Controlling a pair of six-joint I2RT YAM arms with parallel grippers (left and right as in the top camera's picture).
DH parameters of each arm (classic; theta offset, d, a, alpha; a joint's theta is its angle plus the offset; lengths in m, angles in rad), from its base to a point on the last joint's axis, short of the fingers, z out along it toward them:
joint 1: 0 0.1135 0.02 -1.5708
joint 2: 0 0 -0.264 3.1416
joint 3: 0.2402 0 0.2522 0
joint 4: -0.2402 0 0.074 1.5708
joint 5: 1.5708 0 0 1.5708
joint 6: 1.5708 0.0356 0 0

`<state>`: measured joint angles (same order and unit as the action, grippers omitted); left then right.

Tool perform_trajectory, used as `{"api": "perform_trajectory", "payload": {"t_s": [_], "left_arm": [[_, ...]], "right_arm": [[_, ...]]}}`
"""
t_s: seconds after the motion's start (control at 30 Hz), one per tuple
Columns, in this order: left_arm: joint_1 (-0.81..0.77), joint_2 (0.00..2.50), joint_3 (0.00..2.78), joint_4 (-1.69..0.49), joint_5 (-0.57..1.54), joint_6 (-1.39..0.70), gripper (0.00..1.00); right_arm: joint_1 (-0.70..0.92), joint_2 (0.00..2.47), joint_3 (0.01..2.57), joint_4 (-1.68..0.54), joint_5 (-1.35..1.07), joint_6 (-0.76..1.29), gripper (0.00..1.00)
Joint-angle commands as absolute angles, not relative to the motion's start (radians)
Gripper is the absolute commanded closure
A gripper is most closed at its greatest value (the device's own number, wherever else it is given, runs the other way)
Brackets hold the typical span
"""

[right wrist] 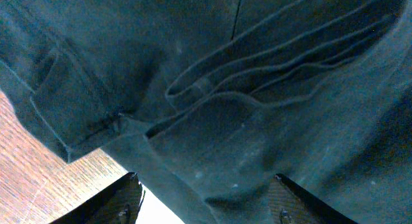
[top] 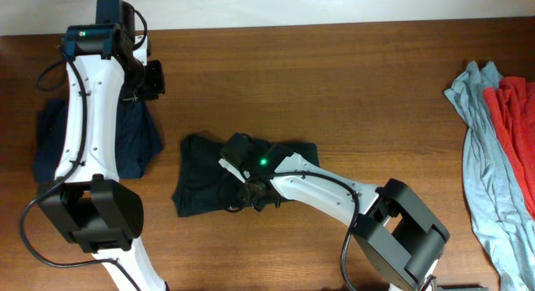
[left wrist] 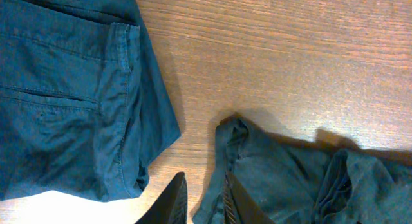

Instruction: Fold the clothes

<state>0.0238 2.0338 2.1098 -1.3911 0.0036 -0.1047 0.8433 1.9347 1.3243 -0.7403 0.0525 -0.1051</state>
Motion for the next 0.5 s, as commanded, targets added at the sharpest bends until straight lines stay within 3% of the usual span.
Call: {"api": "perform_trajectory", "payload": {"t_s": [0.0, 0.07, 0.1, 0.2, 0.27, 0.37, 0.4, 0.47], "left_arm": [[0.023, 2.031, 2.130, -1.388, 0.012, -0.088, 0.80], [0.023, 2.030, 2.130, -1.389, 0.012, -0.088, 0.80], [0.023, 2.030, 2.130, -1.389, 0.012, -0.088, 0.80], [0.023, 2.031, 2.130, -1.390, 0.012, -0.087, 0.80], [0.023, 2.031, 2.130, -1.390, 0.012, -0.084, 0.80], [0.023, 2.030, 2.130, -1.388, 0.011, -0.081, 0.80], [0.023, 2.030, 2.130, -1.388, 0.012, -0.081, 0.80], [0.023, 2.030, 2.130, -1.388, 0.011, -0.081, 0.80]], "right_arm": [[0.851, 1.951, 1.345, -0.726, 0.073, -0.105, 0.34], [0.850, 1.953, 1.345, -0.716, 0.092, -0.104, 0.49], [0.850, 1.953, 1.345, -0.702, 0.092, -0.104, 0.68], [0.850, 1.949, 1.357, -0.719, 0.100, -0.104, 0.87], [0.851, 1.936, 1.374, -0.747, 0.099, -0.104, 0.93], [0.851, 1.913, 1.407, -0.789, 0.098, -0.104, 0.96], [0.852, 1.913, 1.416, -0.802, 0.083, -0.105, 0.88], [0.852, 1.917, 1.414, -0.809, 0.047, -0.105, 0.58]]}}
